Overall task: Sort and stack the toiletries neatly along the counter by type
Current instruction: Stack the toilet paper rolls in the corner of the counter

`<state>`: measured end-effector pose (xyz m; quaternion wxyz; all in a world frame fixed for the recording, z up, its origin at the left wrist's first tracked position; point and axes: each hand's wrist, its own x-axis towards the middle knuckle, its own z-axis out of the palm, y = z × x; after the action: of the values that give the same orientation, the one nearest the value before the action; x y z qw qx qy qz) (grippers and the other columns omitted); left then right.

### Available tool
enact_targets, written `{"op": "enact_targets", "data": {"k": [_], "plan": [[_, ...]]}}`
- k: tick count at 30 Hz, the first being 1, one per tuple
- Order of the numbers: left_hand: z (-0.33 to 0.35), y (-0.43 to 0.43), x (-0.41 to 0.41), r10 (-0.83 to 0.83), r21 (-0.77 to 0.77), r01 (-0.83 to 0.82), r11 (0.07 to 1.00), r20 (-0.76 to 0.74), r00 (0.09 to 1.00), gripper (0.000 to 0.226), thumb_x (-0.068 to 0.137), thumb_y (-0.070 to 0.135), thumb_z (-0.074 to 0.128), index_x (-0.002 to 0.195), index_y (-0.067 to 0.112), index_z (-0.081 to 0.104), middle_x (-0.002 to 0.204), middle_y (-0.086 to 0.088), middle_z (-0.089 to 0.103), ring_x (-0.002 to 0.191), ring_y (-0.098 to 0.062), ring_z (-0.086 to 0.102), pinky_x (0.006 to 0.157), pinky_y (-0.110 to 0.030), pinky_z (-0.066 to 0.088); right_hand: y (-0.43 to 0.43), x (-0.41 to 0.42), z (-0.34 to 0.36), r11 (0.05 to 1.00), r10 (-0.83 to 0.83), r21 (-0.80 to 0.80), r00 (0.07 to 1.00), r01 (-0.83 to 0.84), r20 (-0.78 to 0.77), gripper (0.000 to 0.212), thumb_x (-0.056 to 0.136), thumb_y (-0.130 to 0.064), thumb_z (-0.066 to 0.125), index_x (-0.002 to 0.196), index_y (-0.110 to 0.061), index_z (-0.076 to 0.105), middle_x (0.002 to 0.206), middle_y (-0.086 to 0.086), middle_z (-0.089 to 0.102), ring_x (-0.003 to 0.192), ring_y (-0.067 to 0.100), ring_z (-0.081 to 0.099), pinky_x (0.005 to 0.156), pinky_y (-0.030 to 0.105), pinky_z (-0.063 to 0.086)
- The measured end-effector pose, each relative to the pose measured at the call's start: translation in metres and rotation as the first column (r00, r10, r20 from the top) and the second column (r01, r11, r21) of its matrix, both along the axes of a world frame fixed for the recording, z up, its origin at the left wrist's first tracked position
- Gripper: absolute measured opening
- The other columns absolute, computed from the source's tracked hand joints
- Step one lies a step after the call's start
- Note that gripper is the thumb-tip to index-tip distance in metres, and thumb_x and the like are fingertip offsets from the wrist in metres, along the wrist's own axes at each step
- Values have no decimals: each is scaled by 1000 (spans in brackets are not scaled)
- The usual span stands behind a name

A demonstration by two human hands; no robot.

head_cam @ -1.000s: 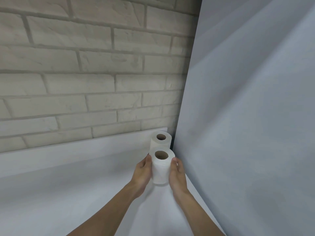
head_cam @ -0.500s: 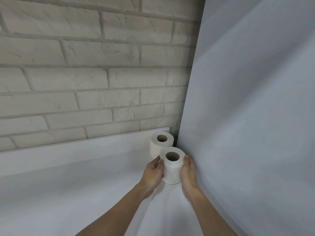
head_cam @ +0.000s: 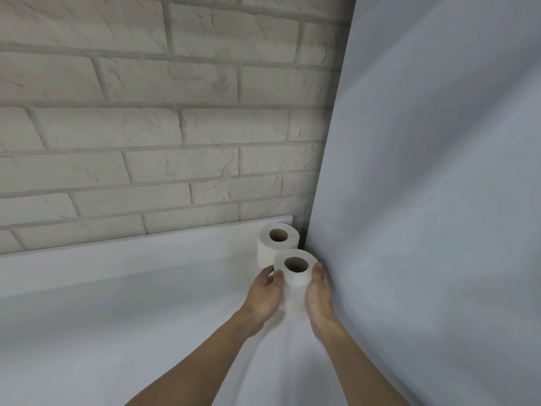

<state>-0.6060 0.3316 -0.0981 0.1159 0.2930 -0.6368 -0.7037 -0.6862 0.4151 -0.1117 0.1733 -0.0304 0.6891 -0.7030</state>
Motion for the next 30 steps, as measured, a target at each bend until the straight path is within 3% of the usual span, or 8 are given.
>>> {"op": "enact_targets", "data": {"k": [4, 8, 13, 18, 22, 28, 30], "plan": [[6, 2, 2, 14, 21, -14, 1000, 15, 1000, 26, 100, 36, 39, 124, 29, 49, 119, 8, 63, 102, -9, 61, 87, -31, 47, 2, 0, 3, 1000, 18, -6, 1000, -18, -2, 45, 103, -44, 27, 138, -24, 46, 135, -3, 54, 126, 18, 49, 111, 41, 37], [11, 2, 3, -1, 19, 0, 1000, 40, 999, 34, 100, 35, 39, 132, 25, 47, 115, 10, 63, 100, -8, 61, 89, -31, 49, 4, 2, 5, 999, -4, 35, 994, 8, -111, 36, 102, -40, 34, 128, -23, 53, 127, -4, 60, 119, 15, 54, 108, 40, 42], [13, -1, 12, -22, -27, 25, 999, 97, 995, 53, 100, 42, 39, 148, 22, 28, 124, 7, 48, 109, -17, 50, 96, -32, 40, 8, 10, 10, 994, -62, 74, 981, 77, -185, 45, 101, -37, 42, 141, -18, 42, 141, -2, 50, 132, 16, 46, 112, 36, 36], [18, -2, 33, 0, -134, 15, 991, 112, 994, 49, 100, 42, 39, 145, 25, 32, 128, 7, 48, 118, -21, 51, 104, -38, 42, 18, 21, 22, 988, -77, 105, 955, 112, -288, 40, 100, -32, 45, 138, -19, 46, 140, -2, 50, 129, 15, 47, 107, 29, 38], [24, 0, 58, 17, -189, 0, 982, 86, 996, 43, 99, 42, 41, 140, 28, 37, 135, 6, 47, 117, -20, 53, 97, -34, 45, 28, 33, 35, 987, -95, 87, 923, 136, -373, 32, 97, -25, 50, 129, -21, 54, 132, -4, 54, 126, 13, 48, 102, 27, 40], [31, 0, 102, 43, -334, -32, 942, 27, 999, 41, 99, 37, 46, 138, 27, 40, 133, 10, 45, 107, -9, 54, 82, -23, 41, 35, 80, 53, 993, 66, 121, 879, -9, -473, 25, 99, -22, 49, 122, -29, 56, 125, -15, 54, 115, 1, 49, 90, 8, 35], [32, -2, 116, 59, -369, -55, 928, -1, 998, 42, 98, 35, 48, 138, 27, 41, 136, 11, 44, 109, -10, 54, 84, -24, 42, 33, 95, 55, 982, 161, 167, 859, -90, -486, 28, 99, -24, 48, 126, -29, 55, 126, -19, 52, 116, -1, 46, 95, 11, 35]]}}
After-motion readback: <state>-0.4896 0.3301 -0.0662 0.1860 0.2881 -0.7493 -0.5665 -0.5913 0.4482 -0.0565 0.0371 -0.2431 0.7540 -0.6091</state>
